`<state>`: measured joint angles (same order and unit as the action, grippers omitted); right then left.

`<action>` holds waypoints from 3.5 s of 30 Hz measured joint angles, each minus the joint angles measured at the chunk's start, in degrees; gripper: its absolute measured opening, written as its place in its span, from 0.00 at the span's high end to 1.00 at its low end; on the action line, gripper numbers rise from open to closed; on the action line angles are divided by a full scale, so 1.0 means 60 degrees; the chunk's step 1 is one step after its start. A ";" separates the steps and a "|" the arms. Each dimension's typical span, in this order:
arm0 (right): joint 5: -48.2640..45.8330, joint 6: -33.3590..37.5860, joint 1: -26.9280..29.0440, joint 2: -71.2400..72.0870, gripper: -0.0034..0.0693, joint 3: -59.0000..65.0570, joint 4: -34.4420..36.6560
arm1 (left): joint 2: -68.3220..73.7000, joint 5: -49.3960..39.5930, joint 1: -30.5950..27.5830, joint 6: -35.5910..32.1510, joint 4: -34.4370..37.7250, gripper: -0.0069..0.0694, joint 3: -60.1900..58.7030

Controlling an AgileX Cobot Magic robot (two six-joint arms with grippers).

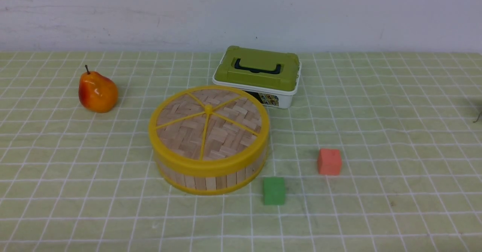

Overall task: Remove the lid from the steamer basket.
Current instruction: Use the left arm to lift the lid of the steamer

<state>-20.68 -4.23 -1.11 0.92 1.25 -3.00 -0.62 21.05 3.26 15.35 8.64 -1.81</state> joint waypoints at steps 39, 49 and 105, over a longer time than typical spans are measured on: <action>0.0000 0.0000 0.0000 0.0000 0.62 0.0000 0.0000 | 1.4430 -1.1612 0.0183 -0.2765 0.2770 0.93 1.4230; 0.0000 0.0000 0.0000 0.0000 0.62 0.0000 0.0000 | 1.6132 -1.2665 0.2360 -0.2497 0.1121 0.93 1.5489; 0.0000 0.0000 0.0000 0.0000 0.62 0.0000 0.0000 | 2.0124 -1.2520 0.3448 -0.0380 -0.1708 0.70 1.8392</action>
<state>-20.68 -4.23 -1.11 0.92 1.25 -3.00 120.12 -54.08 23.95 13.07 -1.61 108.54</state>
